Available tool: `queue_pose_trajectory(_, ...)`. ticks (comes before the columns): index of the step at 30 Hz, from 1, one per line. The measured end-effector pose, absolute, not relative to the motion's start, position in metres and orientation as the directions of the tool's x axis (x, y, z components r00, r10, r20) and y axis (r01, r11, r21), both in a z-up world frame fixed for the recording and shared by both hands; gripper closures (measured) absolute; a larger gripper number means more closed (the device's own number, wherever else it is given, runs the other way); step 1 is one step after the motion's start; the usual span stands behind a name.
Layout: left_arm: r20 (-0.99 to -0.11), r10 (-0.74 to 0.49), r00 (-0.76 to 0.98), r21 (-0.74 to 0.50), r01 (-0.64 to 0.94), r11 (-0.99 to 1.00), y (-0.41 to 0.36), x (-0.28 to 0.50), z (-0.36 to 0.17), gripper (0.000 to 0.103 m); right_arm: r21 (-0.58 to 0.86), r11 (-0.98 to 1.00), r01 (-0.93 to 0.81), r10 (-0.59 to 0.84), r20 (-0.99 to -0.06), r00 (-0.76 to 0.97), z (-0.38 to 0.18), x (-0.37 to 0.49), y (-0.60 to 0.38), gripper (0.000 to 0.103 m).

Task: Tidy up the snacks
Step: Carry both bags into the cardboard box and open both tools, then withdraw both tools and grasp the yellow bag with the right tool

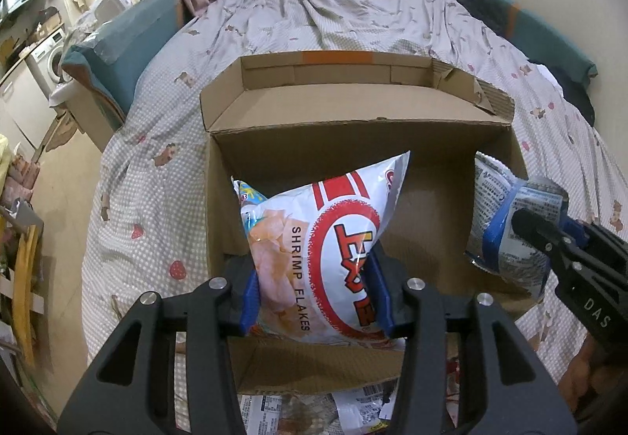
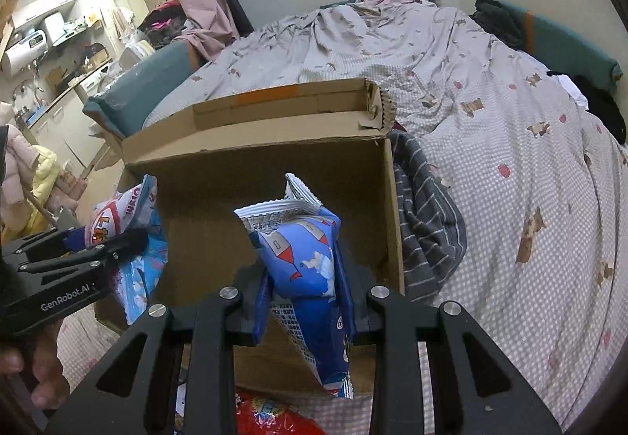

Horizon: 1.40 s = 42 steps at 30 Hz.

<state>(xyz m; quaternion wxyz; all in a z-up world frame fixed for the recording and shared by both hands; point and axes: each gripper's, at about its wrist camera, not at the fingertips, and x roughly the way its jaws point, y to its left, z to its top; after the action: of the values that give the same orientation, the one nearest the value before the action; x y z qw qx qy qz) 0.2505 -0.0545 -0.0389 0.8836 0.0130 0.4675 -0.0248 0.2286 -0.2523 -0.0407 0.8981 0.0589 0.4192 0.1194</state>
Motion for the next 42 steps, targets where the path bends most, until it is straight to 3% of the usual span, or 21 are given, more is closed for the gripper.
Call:
queue_pose_trajectory(12, -0.844, -0.064, 0.533, -0.044, 0.051, 0.998, -0.048, 0.251, -0.043, 0.056, 0.405, 0.902, -0.153, 0.419, -0.726, 0.545, -0.05, 0.234, -0.262, 0.069)
queue_pose_trajectory(15, -0.847, -0.079, 0.525, -0.058, 0.057, 0.997, -0.048, 0.251, -0.043, 0.04, 0.451, 0.879, -0.158, 0.462, -0.717, 0.523, -0.05, 0.235, -0.26, 0.068)
queue_pose_trajectory(17, -0.844, -0.074, 0.531, -0.059, 0.046, 0.997, -0.048, 0.25, -0.042, 0.026, 0.457, 0.879, -0.137, 0.454, -0.71, 0.539, -0.048, 0.234, -0.263, 0.034)
queue_pose_trajectory(18, -0.843, -0.073, 0.532, -0.059, 0.042, 0.997, -0.047, 0.25, -0.041, 0.024, 0.464, 0.878, -0.119, 0.443, -0.692, 0.571, -0.045, 0.232, -0.267, 0.01)
queue_pose_trajectory(19, -0.842, -0.077, 0.533, -0.063, 0.045, 0.997, -0.047, 0.249, -0.041, 0.024, 0.463, 0.879, -0.109, 0.432, -0.679, 0.593, -0.043, 0.23, -0.27, 0.007)
queue_pose_trajectory(26, -0.84, -0.061, 0.54, -0.047, 0.04, 0.998, -0.047, 0.249, -0.039, 0.024, 0.448, 0.892, -0.054, 0.382, -0.684, 0.621, -0.038, 0.23, -0.286, 0.007)
queue_pose_trajectory(42, -0.823, -0.047, 0.567, -0.047, 0.015, 0.999, -0.032, 0.228, -0.021, 0.024, 0.472, 0.878, -0.08, 0.419, -0.679, 0.603, -0.024, 0.213, -0.28, 0.007)
